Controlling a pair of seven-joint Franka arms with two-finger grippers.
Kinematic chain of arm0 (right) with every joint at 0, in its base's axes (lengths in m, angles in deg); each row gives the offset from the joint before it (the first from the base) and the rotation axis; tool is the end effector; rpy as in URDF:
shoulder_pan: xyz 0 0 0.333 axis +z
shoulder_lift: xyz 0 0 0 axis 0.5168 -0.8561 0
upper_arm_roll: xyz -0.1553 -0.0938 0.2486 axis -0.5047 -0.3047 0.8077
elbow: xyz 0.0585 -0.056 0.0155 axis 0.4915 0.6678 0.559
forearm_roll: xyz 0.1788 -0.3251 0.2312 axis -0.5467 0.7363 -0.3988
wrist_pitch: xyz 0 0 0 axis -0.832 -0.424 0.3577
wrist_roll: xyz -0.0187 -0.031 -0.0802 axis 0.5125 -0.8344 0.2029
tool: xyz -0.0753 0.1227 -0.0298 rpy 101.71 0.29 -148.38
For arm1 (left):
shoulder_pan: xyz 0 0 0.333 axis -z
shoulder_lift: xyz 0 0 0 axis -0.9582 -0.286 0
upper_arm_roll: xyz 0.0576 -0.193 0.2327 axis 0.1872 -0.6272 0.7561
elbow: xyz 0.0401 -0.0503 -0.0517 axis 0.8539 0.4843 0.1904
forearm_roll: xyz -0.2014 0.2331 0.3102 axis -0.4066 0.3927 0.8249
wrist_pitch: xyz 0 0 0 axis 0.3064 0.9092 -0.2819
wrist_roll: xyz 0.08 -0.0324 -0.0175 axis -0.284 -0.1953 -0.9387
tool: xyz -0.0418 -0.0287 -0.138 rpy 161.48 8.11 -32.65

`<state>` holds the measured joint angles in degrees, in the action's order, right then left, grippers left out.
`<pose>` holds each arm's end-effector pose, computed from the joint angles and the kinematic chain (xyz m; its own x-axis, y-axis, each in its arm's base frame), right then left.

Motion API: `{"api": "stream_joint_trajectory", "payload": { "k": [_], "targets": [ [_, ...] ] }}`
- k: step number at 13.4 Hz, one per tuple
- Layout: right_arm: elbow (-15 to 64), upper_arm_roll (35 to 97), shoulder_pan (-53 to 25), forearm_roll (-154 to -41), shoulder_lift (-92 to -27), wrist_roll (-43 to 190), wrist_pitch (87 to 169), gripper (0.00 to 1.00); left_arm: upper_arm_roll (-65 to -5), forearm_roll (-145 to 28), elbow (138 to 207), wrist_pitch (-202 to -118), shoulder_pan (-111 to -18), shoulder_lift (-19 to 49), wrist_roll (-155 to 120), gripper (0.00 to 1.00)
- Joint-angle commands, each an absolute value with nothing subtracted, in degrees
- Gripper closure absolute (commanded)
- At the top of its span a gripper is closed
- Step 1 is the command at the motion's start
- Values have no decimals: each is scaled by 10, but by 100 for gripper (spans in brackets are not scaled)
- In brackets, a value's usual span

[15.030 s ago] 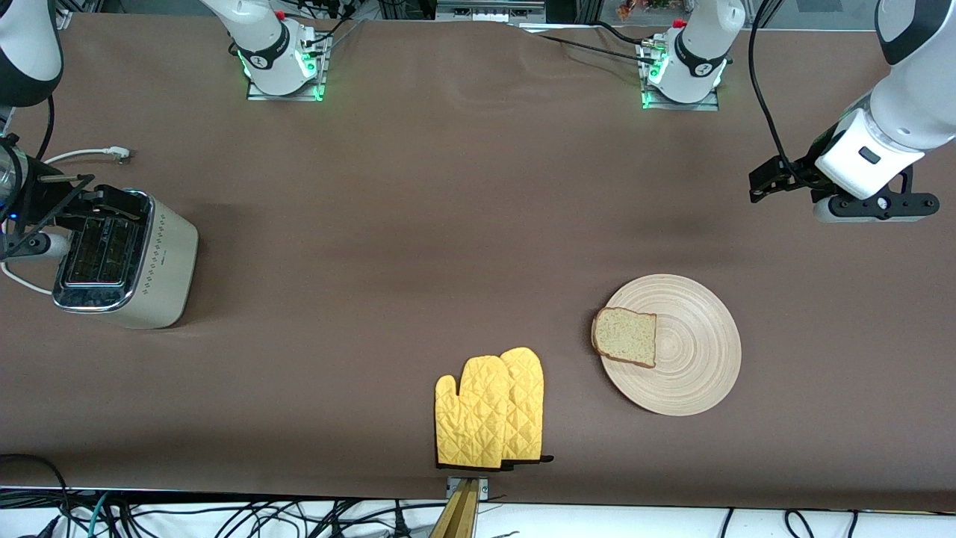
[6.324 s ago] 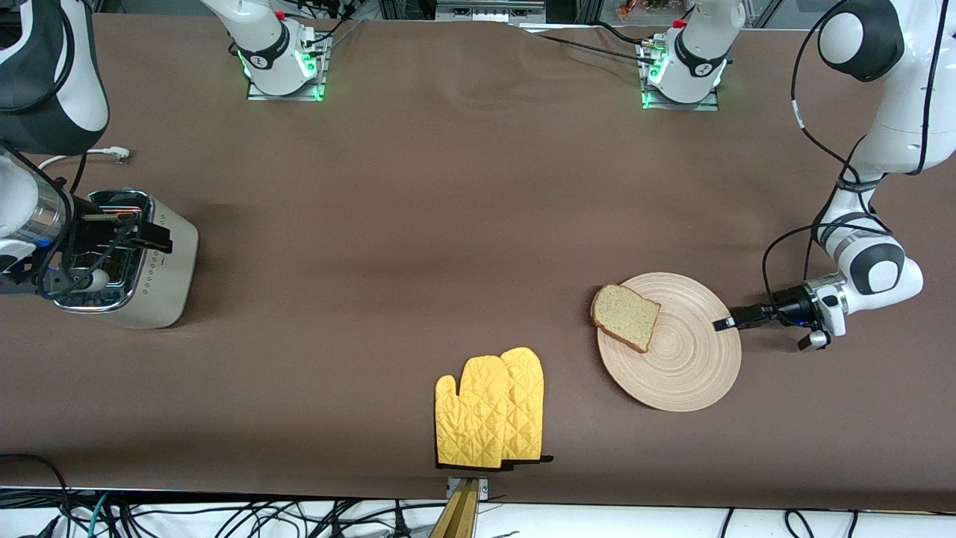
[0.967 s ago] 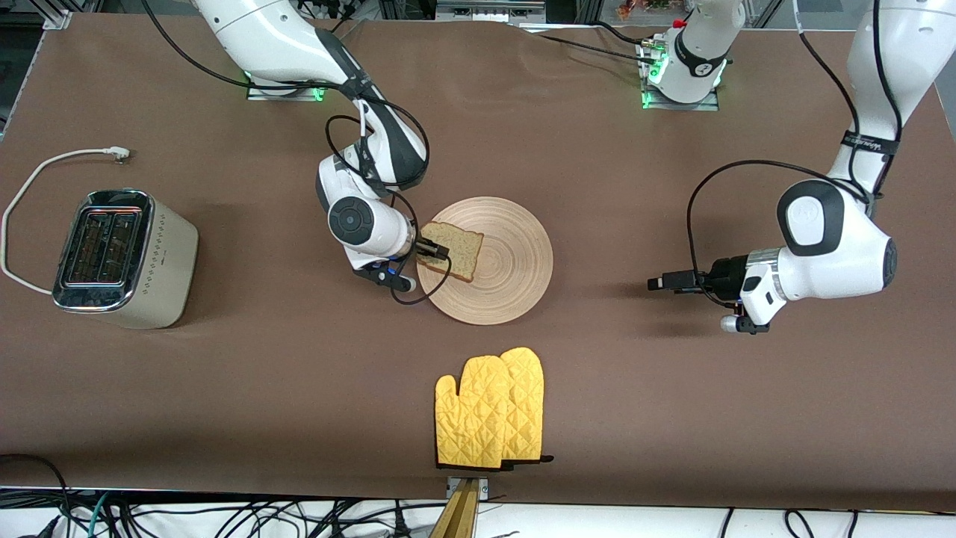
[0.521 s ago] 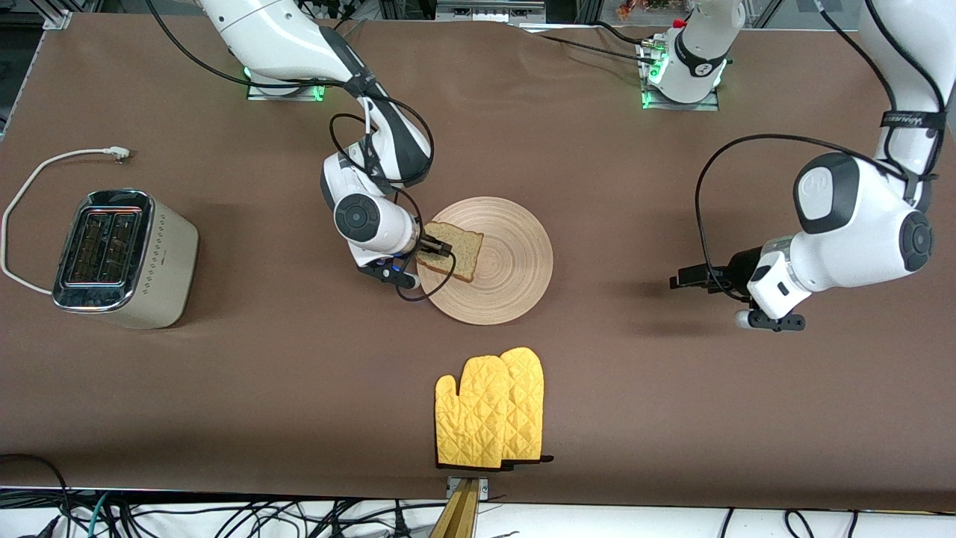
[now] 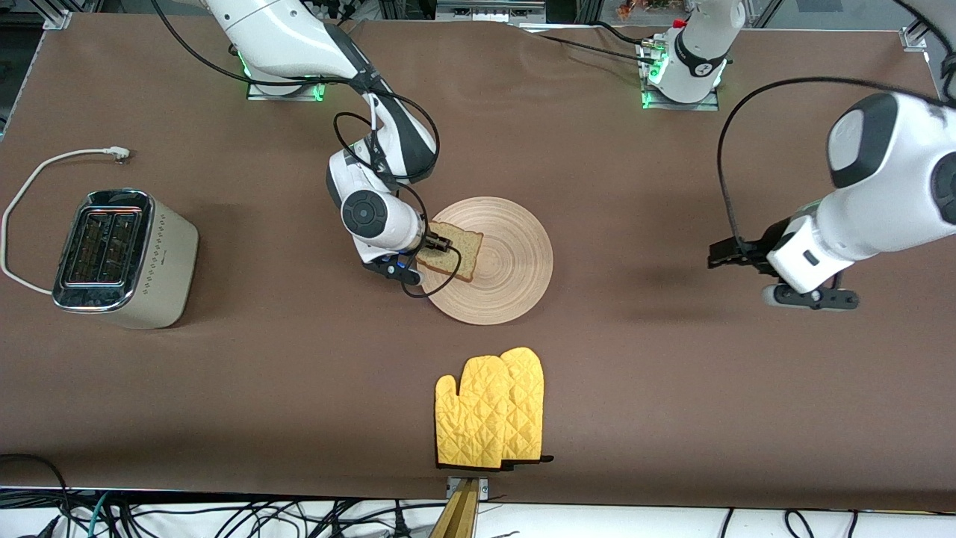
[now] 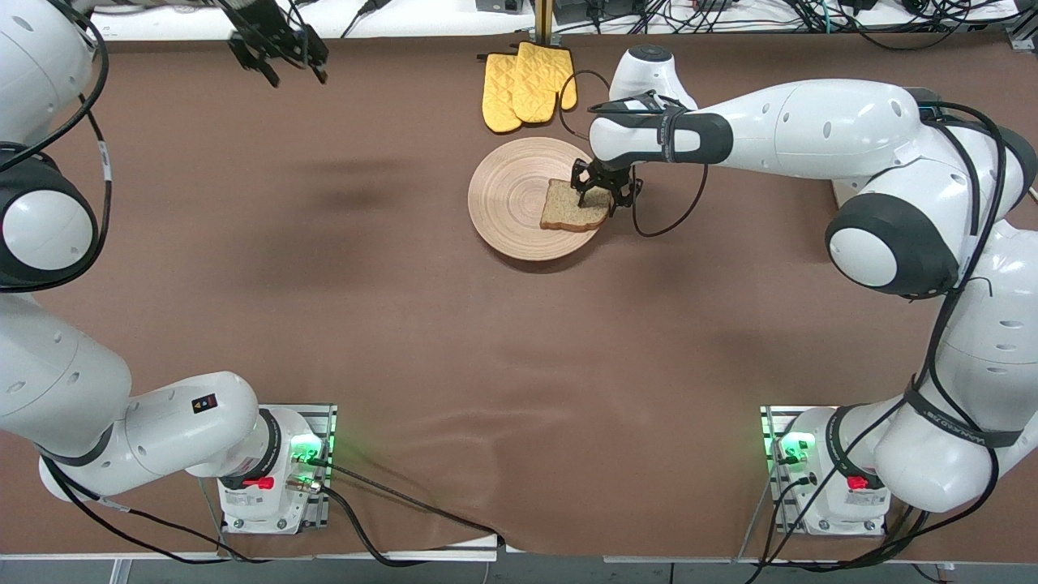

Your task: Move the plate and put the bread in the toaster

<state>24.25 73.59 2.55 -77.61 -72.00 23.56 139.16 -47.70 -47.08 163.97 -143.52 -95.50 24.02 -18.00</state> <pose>0.5410 0.4131 0.1374 0.9030 -0.3287 -0.2767 -0.3552 -0.9334 -0.0503 0.6636 -0.0703 0.4142 0.9944 -0.0313 -0.1014 -0.0216 -0.9952 0.0950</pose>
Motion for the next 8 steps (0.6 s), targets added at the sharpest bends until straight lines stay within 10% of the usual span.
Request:
{"api": "stream_joint_trajectory", "payload": {
  "k": [1, 8],
  "targets": [
    [247, 731, 32, -767, -721, 227, 1392, 63, -470, -427, 1583, -1393, -953, 237, -206, 0],
    [242, 731, 32, -755, -723, 228, 1392, 100, -464, -429, 1527, -1325, -972, 235, -234, 0]
  ]
}}
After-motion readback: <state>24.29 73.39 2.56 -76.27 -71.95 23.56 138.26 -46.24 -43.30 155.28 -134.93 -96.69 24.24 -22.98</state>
